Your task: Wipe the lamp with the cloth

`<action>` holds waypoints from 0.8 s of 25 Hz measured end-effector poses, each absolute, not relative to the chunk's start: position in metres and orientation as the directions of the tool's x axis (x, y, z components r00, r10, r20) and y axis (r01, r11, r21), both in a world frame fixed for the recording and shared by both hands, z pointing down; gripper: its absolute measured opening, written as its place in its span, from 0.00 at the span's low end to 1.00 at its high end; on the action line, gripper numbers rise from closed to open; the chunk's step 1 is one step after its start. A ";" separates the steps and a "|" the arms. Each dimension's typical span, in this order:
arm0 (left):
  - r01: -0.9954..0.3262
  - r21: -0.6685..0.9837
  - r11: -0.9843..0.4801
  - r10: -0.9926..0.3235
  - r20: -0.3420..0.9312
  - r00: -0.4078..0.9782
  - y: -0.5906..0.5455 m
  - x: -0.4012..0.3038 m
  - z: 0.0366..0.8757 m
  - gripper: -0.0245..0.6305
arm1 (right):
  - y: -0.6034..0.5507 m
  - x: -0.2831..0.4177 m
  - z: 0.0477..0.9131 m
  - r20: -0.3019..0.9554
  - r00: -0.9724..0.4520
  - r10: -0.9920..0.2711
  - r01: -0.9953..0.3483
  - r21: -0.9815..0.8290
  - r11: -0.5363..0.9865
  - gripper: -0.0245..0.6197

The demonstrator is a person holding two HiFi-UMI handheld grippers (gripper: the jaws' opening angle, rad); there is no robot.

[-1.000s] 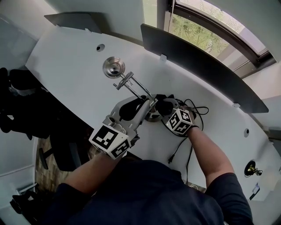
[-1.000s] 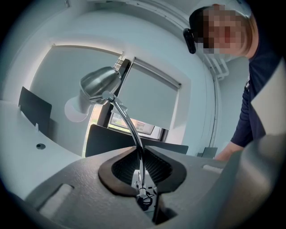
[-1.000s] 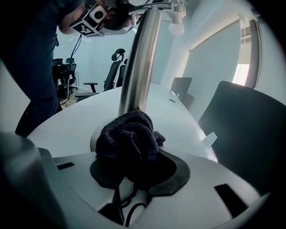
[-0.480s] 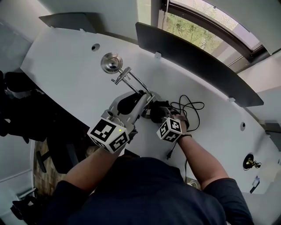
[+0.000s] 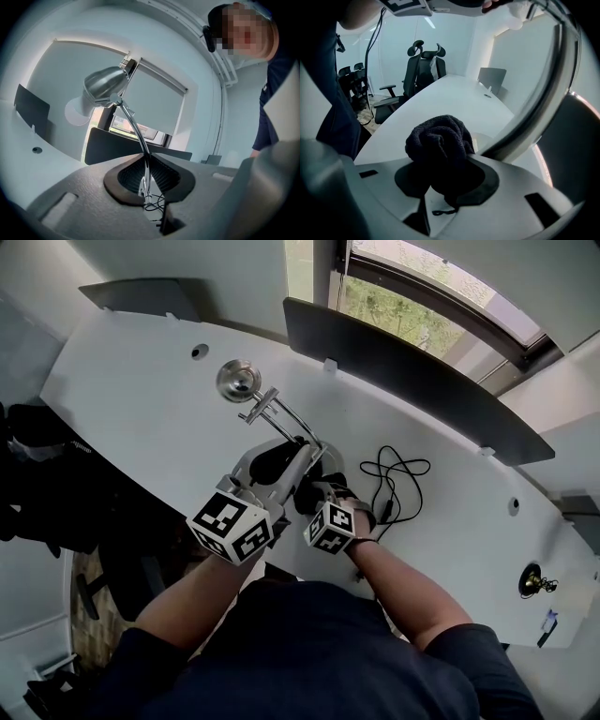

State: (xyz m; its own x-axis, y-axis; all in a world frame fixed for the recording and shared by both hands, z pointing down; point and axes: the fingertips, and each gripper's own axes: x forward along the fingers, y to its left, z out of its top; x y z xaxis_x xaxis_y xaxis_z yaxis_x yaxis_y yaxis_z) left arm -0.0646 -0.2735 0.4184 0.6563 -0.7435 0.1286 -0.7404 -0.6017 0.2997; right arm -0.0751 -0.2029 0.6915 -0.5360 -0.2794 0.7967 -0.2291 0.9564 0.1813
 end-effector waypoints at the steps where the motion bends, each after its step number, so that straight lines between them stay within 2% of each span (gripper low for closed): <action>1: -0.739 0.297 -0.605 -0.740 0.133 0.659 -0.274 -0.065 0.418 0.11 | -0.202 -0.079 0.692 0.797 -0.538 -0.276 -0.224 0.180 0.958 0.25; 8: -0.735 0.291 -0.613 -0.733 0.138 0.666 -0.273 -0.064 0.418 0.11 | -0.198 -0.084 0.691 0.790 -0.557 -0.257 -0.188 0.181 0.965 0.25; 20: -0.741 0.311 -0.595 -0.748 0.123 0.652 -0.273 -0.064 0.417 0.11 | -0.232 -0.019 0.688 0.801 -0.524 -0.289 -0.206 0.210 0.956 0.25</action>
